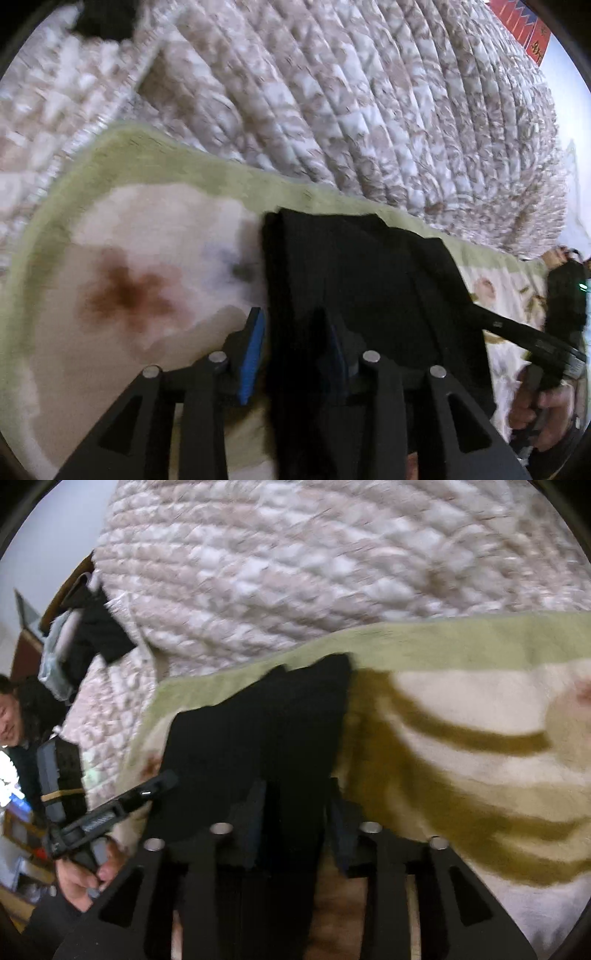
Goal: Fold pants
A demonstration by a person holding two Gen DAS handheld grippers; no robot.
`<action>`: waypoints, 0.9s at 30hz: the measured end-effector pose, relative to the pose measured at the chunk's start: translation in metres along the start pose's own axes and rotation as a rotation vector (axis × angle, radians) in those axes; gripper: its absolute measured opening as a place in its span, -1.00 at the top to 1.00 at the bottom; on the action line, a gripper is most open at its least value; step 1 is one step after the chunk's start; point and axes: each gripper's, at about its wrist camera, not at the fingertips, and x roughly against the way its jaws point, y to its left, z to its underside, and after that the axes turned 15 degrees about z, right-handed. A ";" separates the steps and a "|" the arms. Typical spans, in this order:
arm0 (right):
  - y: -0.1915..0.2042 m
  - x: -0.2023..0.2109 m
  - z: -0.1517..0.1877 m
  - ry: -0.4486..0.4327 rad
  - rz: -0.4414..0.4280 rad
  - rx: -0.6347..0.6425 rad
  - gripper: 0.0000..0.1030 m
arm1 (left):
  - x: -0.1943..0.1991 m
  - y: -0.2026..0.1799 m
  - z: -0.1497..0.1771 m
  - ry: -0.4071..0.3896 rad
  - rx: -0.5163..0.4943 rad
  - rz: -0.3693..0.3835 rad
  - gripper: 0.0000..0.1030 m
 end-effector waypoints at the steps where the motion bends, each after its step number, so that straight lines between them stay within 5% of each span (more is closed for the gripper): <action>1: -0.001 0.007 0.002 -0.016 0.007 0.003 0.31 | 0.005 -0.003 0.000 -0.012 -0.003 -0.019 0.35; 5: 0.018 0.052 0.025 -0.122 0.079 0.106 0.32 | 0.030 -0.026 0.013 -0.040 -0.063 -0.043 0.36; 7: 0.032 0.061 0.041 -0.142 0.086 0.170 0.57 | 0.034 -0.044 0.029 -0.028 -0.104 -0.049 0.37; 11: 0.049 0.044 0.083 -0.063 0.151 0.307 0.71 | 0.021 -0.054 0.062 0.051 -0.130 -0.095 0.44; 20: 0.041 0.090 0.100 -0.092 0.147 0.293 0.71 | 0.056 -0.072 0.101 0.004 -0.095 -0.173 0.44; 23: 0.046 0.102 0.114 -0.106 0.156 0.305 0.53 | 0.058 -0.080 0.118 0.018 -0.088 -0.182 0.44; 25: 0.050 0.106 0.125 -0.109 0.166 0.313 0.21 | 0.060 -0.085 0.125 0.014 -0.108 -0.197 0.43; 27: 0.052 0.105 0.132 -0.110 0.175 0.320 0.20 | 0.060 -0.088 0.128 0.013 -0.116 -0.193 0.42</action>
